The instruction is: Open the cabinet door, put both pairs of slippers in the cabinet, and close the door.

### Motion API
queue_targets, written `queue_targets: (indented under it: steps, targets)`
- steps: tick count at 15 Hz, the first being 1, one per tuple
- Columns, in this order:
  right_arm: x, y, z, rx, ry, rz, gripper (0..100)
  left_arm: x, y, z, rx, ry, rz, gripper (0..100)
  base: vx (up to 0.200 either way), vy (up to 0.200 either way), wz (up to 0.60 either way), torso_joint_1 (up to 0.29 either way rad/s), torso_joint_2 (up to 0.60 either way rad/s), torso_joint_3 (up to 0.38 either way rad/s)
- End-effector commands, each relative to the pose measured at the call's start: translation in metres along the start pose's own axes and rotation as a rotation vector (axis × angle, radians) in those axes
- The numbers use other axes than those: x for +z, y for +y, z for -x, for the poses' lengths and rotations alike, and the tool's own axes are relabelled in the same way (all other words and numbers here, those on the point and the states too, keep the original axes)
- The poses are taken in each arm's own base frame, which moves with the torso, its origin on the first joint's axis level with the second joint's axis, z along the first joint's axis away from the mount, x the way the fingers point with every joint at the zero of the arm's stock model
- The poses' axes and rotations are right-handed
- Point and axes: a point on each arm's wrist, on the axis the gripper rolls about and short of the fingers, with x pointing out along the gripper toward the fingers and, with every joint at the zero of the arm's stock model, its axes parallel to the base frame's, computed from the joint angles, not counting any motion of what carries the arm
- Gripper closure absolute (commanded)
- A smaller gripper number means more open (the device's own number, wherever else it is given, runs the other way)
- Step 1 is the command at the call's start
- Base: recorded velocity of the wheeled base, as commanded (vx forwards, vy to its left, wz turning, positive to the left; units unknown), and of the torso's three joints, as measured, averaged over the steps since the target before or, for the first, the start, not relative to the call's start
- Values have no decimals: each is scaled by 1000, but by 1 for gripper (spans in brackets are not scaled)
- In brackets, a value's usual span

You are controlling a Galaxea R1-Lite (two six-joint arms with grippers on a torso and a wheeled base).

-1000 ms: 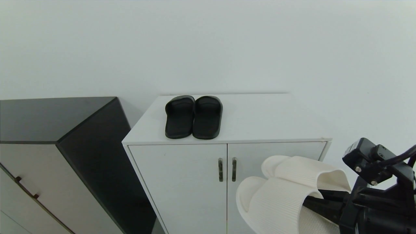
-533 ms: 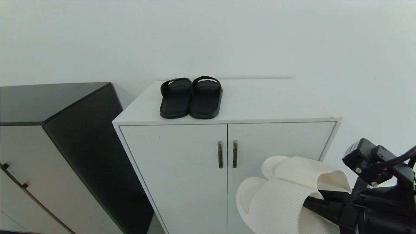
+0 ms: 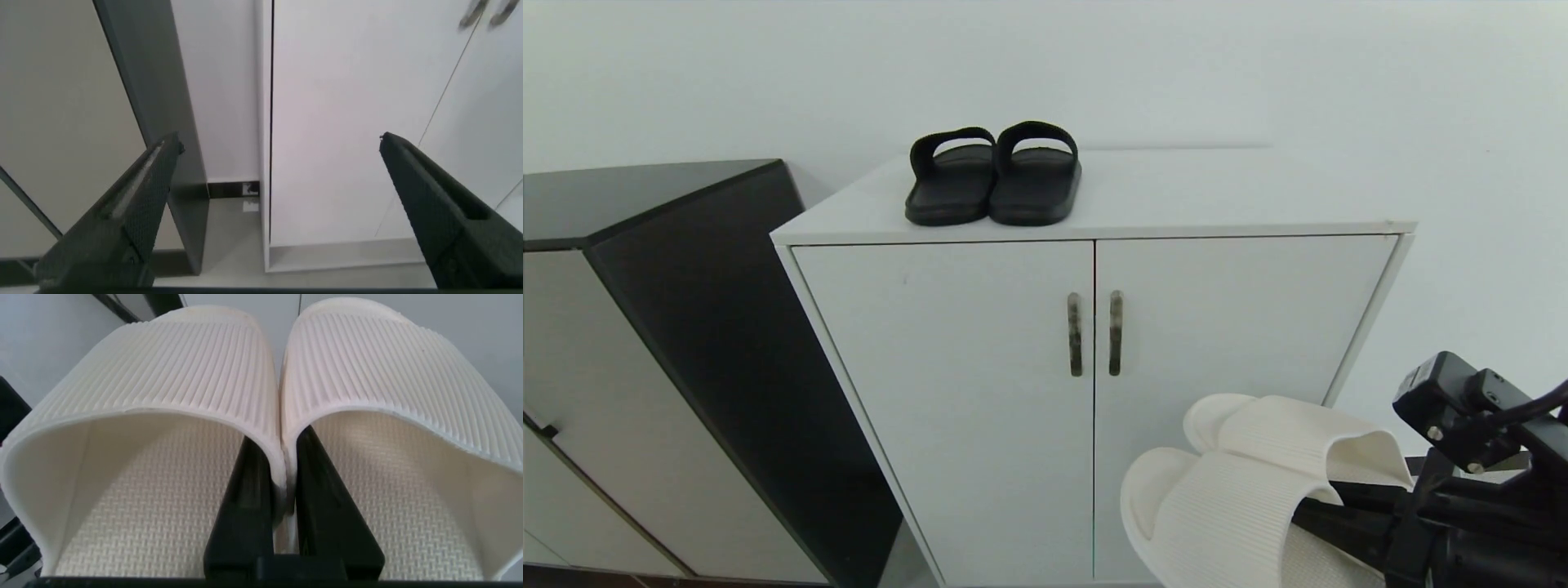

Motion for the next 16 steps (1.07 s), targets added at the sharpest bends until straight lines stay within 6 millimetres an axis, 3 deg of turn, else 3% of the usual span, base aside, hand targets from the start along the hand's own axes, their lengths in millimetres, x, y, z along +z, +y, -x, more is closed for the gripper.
queue_targets:
  steps: [1, 8, 9, 10, 11, 14, 16]
  targets:
    - [-1, 0, 0, -1, 2, 0, 100, 0, 0, 0, -1, 6, -3, 0, 0, 0, 0, -115, 456, 349]
    - [-5, 0, -2, 4, 21, 23, 100, 3, 0, -6, -70, 76, 3, 0, 0, 0, 0, -57, 436, 372]
    - [-6, 0, -3, 4, 26, 24, 100, 19, 0, -9, -97, 68, 18, 0, 0, 0, 0, -7, 193, 188]
    - [-6, 0, -3, 5, 26, 24, 100, 52, 0, -15, -149, 35, 104, 0, 0, 0, 0, -2, 95, 95]
    - [-5, 1, -3, 5, 24, 24, 100, 70, -2, -29, -224, 90, 124, 0, 0, 0, 0, 2, 66, 46]
    - [-6, 0, -2, 7, 24, 24, 100, 99, -17, -74, -467, 146, 125, 0, 0, 0, 0, 0, 0, 0]
    - [-5, 2, -1, 22, 18, 26, 100, 114, -37, -104, -603, 184, 109, 0, 0, 0, 0, 0, 0, 0]
